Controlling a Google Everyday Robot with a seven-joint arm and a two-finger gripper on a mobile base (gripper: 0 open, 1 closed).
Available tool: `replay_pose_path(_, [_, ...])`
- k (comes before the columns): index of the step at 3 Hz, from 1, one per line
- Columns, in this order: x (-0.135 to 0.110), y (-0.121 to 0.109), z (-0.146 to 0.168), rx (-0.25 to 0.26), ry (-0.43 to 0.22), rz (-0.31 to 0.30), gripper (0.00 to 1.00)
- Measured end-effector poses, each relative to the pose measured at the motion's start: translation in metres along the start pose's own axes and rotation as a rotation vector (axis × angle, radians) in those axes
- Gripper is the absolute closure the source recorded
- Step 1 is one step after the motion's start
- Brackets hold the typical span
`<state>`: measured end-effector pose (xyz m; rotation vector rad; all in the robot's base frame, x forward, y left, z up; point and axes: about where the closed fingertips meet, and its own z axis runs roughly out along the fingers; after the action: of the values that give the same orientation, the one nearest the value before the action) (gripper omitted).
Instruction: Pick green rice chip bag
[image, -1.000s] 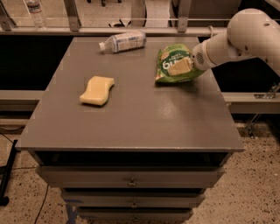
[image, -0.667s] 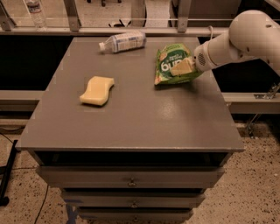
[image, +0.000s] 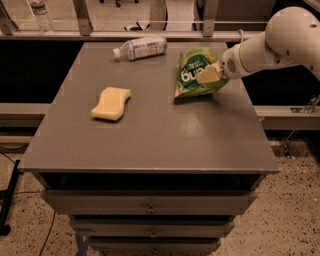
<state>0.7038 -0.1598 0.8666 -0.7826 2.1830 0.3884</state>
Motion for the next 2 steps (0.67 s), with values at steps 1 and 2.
replay_pose_path(1, [-0.020, 0.006, -0.018, -0.033, -0.056, -0.020, 1.00])
replay_pose_path(2, [-0.040, 0.010, -0.038, -0.081, -0.121, -0.031, 1.00])
